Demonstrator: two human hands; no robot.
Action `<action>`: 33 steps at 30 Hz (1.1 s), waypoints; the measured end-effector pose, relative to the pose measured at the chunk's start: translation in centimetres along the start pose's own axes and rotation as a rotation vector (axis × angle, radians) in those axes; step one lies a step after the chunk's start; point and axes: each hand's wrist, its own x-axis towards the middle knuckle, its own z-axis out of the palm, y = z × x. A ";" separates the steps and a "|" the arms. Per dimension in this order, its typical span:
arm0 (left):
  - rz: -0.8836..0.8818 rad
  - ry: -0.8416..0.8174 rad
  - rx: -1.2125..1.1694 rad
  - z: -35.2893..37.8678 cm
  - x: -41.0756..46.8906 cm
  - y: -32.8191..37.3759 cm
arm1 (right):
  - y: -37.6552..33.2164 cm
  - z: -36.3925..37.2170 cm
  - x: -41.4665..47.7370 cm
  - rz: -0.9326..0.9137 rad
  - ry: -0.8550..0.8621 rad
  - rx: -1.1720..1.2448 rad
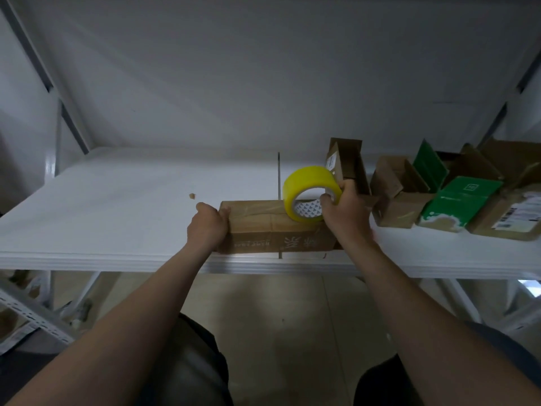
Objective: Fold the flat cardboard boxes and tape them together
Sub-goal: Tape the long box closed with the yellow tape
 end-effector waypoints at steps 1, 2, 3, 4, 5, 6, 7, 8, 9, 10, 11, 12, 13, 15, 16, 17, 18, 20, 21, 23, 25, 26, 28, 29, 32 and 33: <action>-0.009 0.023 0.007 -0.1 -0.2 0.0 | -0.3 0.3 -0.2 -0.008 0.008 -0.008; -0.024 0.043 0.008 -0.4 -0.3 -0.1 | -0.7 0.6 -0.5 -0.016 0.009 -0.016; -0.051 0.052 0.002 -0.7 -0.4 -0.2 | -1.2 1.1 -0.9 -0.022 0.003 -0.024; -0.073 0.057 -0.001 -1.0 -0.5 -0.4 | -1.6 1.6 -1.3 -0.031 -0.005 -0.034; -0.091 0.057 0.011 -1.4 -0.5 -0.5 | -2.0 2.1 -1.6 -0.043 -0.011 -0.044; -0.106 0.060 0.038 -1.8 -0.6 -0.6 | -2.5 2.7 -2.0 -0.054 -0.014 -0.054; -0.122 0.064 0.071 -2.2 -0.6 -0.6 | -3.0 3.1 -2.3 -0.064 -0.016 -0.061; -0.137 0.072 0.097 -2.6 -0.7 -0.6 | -3.4 3.5 -2.6 -0.074 -0.017 -0.066; -0.154 0.081 0.109 -2.9 -0.8 -0.6 | -3.8 4.0 -2.8 -0.082 -0.020 -0.072; -0.167 0.089 0.110 -3.2 -0.8 -0.7 | -4.1 4.3 -3.1 -0.085 -0.026 -0.083; -0.177 0.098 0.111 -3.3 -0.8 -0.8 | -4.4 4.5 -3.3 -0.087 -0.035 -0.097; -0.184 0.103 0.112 -3.3 -0.8 -1.0 | -4.6 4.6 -3.5 -0.093 -0.042 -0.110; -0.187 0.106 0.113 -3.3 -0.8 -1.1 | -4.7 4.7 -3.5 -0.104 -0.048 -0.118; -0.188 0.122 0.102 -3.1 -1.0 -1.2 | -4.8 4.5 -3.5 -0.102 -0.064 -0.130; -0.188 0.137 0.093 -3.0 -1.1 -1.2 | -4.8 4.4 -3.5 -0.091 -0.069 -0.137; -0.187 0.155 0.086 -2.9 -1.2 -1.3 | -4.8 4.3 -3.4 -0.085 -0.070 -0.143; -0.184 0.175 0.085 -2.8 -1.3 -1.2 | -4.8 4.3 -3.3 -0.084 -0.073 -0.153; -0.177 0.219 0.093 -2.5 -1.6 -1.2 | -4.8 4.4 -3.2 -0.086 -0.080 -0.180; -0.173 0.238 0.097 -2.4 -1.7 -1.1 | -4.9 4.5 -3.2 -0.092 -0.084 -0.191; -0.168 0.261 0.098 -2.3 -1.8 -1.1 | -4.9 4.5 -3.0 -0.106 -0.097 -0.218; -0.163 0.263 0.092 -2.3 -1.8 -1.3 | -5.1 4.3 -2.6 -0.123 -0.117 -0.249; -0.162 0.259 0.090 -2.3 -1.7 -1.3 | -5.4 4.1 -2.3 -0.136 -0.127 -0.262; -0.159 0.250 0.091 -2.4 -1.7 -1.4 | -6.0 3.7 -1.6 -0.170 -0.140 -0.299; -0.157 0.248 0.092 -2.4 -1.7 -1.4 | -6.2 3.1 -1.1 -0.179 -0.136 -0.323; -0.152 0.250 0.093 -2.4 -1.6 -1.5 | -5.9 0.0 0.5 -0.184 -0.093 -0.406; -0.151 0.248 0.093 -2.3 -1.5 -1.5 | -5.2 -1.2 1.0 -0.194 -0.079 -0.444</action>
